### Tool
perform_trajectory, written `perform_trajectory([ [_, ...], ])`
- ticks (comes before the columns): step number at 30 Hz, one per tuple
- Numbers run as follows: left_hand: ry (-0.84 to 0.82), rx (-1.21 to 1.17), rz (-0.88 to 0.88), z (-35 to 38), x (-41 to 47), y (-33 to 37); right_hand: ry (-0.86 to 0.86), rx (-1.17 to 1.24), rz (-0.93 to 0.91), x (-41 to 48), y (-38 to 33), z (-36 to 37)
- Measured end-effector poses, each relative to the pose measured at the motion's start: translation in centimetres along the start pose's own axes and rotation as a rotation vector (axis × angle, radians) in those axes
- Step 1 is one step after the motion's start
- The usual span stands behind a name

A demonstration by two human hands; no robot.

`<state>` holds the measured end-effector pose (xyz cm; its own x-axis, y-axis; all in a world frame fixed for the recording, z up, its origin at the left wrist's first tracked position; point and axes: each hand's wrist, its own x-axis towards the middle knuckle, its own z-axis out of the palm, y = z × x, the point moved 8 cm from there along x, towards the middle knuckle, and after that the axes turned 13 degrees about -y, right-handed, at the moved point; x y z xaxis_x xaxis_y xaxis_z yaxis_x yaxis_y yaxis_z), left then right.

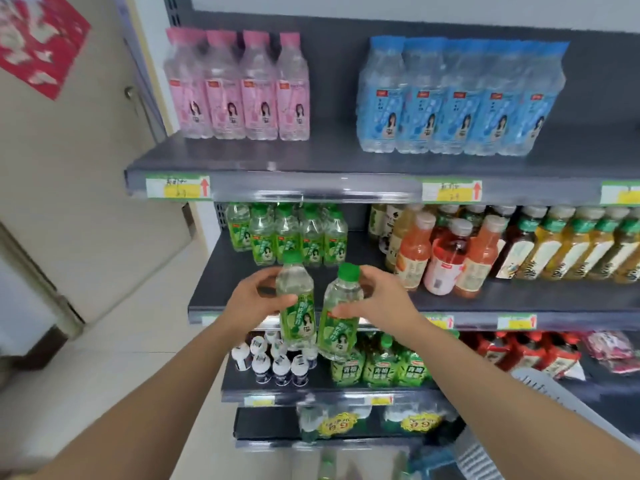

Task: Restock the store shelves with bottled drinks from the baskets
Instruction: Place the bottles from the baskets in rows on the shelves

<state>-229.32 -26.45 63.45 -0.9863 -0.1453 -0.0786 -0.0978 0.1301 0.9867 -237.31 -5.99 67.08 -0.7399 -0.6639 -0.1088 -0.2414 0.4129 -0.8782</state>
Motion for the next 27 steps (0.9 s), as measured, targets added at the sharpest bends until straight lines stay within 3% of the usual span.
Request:
perform_trajectory([
  [8,0.122,-0.014,-0.010,-9.0,3.2,-2.0,-0.039,-0.042,0.003,7.3,-2.9,4.2],
  [15,0.126,-0.014,-0.009,-14.5,6.7,-3.5,-0.070,-0.040,0.048,12.5,-4.2,7.2],
  [27,0.170,0.292,-0.035,-18.7,12.6,-3.7,-0.068,-0.103,0.111,18.7,-2.7,10.0],
])
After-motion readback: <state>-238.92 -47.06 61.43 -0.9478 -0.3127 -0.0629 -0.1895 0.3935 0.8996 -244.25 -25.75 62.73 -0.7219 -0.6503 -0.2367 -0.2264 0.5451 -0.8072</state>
